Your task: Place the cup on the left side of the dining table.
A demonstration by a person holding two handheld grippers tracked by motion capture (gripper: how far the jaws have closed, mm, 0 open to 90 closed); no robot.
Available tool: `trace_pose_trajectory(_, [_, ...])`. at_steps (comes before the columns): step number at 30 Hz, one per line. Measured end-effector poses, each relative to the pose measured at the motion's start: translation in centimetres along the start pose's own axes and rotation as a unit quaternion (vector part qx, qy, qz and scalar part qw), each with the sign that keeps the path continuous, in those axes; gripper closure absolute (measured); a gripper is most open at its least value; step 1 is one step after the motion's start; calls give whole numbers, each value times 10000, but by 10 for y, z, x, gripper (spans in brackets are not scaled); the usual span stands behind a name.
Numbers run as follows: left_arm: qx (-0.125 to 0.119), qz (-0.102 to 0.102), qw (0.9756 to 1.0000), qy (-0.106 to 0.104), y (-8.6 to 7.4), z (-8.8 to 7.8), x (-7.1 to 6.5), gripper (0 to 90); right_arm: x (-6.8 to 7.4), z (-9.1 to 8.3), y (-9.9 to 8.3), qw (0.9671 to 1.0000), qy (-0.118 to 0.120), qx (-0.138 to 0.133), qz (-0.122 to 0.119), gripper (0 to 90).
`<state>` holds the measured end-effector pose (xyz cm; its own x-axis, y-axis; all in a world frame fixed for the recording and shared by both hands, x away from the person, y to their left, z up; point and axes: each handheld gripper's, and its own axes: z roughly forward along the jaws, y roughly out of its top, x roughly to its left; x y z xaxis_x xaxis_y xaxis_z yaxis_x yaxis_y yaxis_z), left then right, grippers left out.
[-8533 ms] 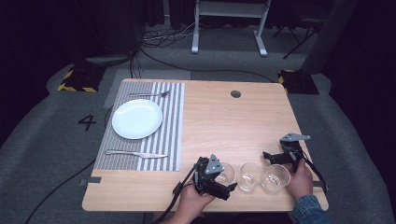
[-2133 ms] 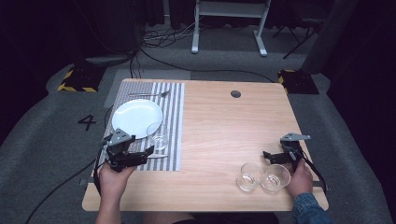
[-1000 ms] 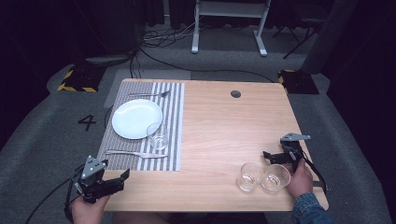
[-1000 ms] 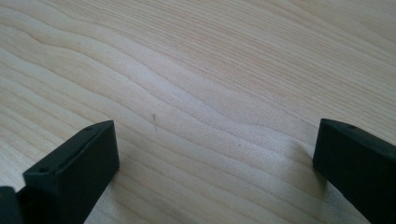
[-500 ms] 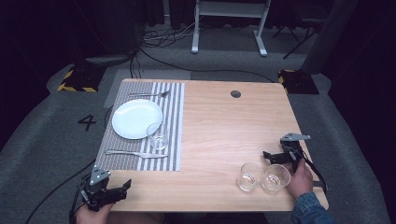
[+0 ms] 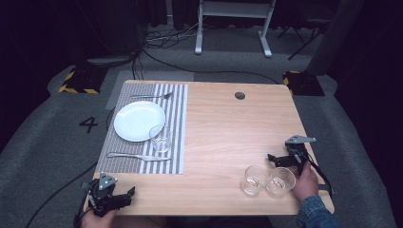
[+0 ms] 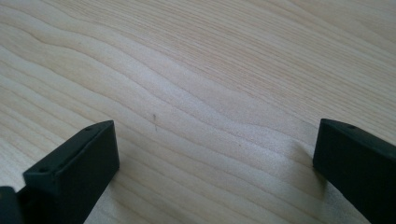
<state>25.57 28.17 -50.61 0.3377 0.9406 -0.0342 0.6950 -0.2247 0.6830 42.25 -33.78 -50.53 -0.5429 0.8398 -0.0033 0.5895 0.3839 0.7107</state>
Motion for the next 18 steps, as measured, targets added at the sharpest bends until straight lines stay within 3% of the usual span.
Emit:
trace_pose_trajectory(9, [-521,184,9984,-145,-4,12,0,23,0,0,0,10000,-5,0,1,4])
trace_pose_trajectory(11, [-561,197,9981,-180,-3,15,-1,21,0,0,0,10000,-4,1,1,4])
trace_pose_trajectory(18, [-491,-11,9988,23,0,15,1,17,0,0,0,10000,-5,0,0,4])
